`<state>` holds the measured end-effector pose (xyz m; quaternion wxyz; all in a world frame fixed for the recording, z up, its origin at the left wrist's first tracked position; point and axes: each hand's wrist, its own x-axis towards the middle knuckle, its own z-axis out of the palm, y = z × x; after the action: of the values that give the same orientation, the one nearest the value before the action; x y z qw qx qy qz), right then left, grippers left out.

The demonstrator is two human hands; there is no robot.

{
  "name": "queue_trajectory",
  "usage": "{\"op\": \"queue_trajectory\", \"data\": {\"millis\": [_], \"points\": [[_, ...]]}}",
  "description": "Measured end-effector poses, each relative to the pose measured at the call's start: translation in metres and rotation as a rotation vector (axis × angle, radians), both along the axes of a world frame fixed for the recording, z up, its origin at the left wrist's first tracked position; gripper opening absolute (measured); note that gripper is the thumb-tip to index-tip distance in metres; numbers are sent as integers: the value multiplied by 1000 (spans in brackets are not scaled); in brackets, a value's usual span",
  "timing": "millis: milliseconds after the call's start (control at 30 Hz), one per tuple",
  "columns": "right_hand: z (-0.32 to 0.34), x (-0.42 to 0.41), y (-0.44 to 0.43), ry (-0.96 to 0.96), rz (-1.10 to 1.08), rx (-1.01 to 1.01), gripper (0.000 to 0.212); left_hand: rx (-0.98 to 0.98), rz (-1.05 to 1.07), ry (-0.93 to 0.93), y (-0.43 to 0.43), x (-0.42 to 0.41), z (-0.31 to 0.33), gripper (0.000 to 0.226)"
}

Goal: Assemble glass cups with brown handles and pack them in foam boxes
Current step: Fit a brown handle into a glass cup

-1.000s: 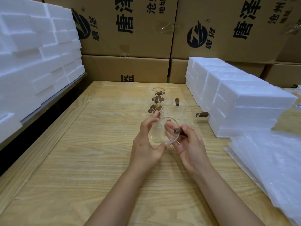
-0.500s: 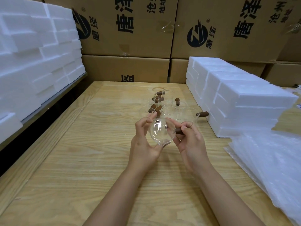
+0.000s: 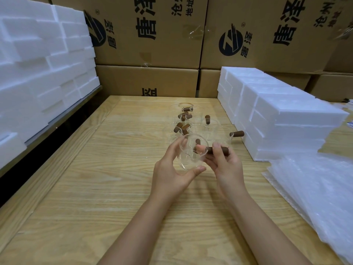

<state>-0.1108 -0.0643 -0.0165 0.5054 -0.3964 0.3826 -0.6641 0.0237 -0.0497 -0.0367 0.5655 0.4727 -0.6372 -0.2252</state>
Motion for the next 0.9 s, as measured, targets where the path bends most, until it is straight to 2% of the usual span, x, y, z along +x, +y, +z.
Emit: {"op": "queue_trajectory", "data": {"millis": [167,267,400,467,633,733,800,900], "points": [[-2,-3,1,102,-30,-57,42,52,-42,75,-3,0,-4,78],[0,-2,3,108,30,-75,53,64,-31,87,-5,0,-6,72],[3,-4,5,60,128,-77,57,72,4,58,-6,0,-7,74],[0,-6,2,-26,218,-101,61,46,37,12,-6,1,-6,77],[-2,-9,0,-210,358,-79,35,-74,78,-70,-3,1,-5,81],[-3,-8,-1,-236,314,-15,29,-96,74,-104,0,-2,-3,79],[-3,-7,-3,-151,215,55,27,-118,61,-151,3,-4,0,77],[-4,-7,-3,96,61,55,8,-33,9,-213,3,-5,1,83]]}}
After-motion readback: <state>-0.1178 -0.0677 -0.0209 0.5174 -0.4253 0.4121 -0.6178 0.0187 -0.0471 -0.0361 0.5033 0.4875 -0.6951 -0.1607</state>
